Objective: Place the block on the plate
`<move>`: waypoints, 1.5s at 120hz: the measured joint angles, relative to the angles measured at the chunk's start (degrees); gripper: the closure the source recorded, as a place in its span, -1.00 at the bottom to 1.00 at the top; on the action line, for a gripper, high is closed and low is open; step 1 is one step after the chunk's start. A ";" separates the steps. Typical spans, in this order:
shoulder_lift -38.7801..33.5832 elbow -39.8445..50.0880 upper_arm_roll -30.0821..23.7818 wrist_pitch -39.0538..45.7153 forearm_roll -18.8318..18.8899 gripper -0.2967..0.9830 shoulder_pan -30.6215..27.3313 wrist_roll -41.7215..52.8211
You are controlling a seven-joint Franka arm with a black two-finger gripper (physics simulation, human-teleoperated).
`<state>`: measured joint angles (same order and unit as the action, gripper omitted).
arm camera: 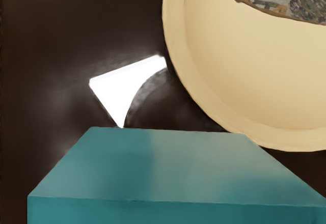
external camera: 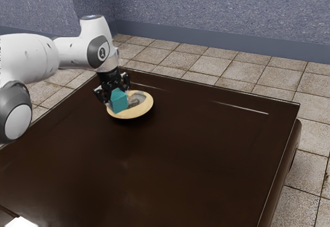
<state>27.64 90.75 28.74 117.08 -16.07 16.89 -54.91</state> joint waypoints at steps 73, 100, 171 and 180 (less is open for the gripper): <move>19.22 -23.38 -8.73 -1.26 -4.60 0.00 -16.66 -0.05; 21.38 -25.55 -11.15 0.99 -5.42 0.00 -17.94 -0.05; 23.30 -27.17 -14.93 8.94 -5.68 -0.20 -19.41 0.27; 23.28 -27.17 -15.13 9.95 -5.78 -0.30 -19.49 0.57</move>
<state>50.91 63.58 13.61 127.02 -21.85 -2.61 -54.34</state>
